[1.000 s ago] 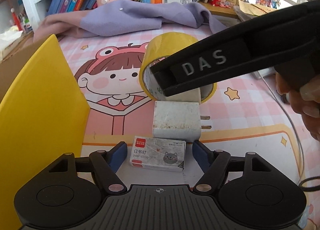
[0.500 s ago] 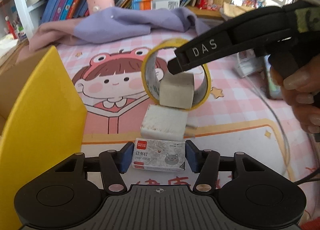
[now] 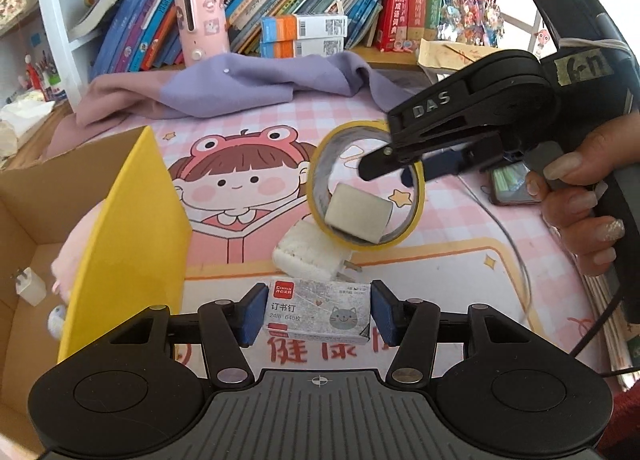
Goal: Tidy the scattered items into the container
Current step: 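Lift the staples box with the left gripper while the right gripper lifts the tape roll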
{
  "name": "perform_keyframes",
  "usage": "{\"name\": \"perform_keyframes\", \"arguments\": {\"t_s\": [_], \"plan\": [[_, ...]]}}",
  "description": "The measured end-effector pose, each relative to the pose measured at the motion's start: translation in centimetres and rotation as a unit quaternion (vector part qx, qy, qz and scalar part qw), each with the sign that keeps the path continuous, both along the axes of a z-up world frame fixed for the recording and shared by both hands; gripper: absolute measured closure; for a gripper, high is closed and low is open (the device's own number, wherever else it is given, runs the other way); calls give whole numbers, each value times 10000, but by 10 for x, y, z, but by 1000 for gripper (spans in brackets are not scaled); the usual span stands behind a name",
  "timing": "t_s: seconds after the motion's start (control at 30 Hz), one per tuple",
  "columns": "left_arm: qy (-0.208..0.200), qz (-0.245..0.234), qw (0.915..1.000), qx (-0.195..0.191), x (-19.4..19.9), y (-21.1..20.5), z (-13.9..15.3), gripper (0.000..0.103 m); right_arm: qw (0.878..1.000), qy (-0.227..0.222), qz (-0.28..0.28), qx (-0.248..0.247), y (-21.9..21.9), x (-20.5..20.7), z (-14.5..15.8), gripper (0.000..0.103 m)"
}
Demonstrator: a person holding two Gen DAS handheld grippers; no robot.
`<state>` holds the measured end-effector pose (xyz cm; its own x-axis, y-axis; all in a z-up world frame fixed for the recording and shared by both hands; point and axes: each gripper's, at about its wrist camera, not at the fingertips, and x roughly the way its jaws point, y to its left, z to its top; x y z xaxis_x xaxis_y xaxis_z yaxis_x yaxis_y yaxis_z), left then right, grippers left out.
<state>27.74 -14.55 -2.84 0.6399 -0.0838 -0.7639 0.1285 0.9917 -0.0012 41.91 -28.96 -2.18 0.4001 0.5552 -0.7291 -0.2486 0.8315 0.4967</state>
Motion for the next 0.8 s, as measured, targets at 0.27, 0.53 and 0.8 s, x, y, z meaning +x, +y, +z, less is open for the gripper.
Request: {"name": "perform_keyframes", "arguments": {"t_s": [0.27,0.53,0.8], "plan": [[-124,77,9999,-4,-15,2,9,49,9952,537,-402,712,-29,-16,-6,64],[-242,6,9997,31,-27,-2,15,49,9951,506,-415,741,-33,-34,-3,64],[-334,-68,9994,90,-40,-4,21,49,9947,446,-355,851,-32,-49,2,64]]}}
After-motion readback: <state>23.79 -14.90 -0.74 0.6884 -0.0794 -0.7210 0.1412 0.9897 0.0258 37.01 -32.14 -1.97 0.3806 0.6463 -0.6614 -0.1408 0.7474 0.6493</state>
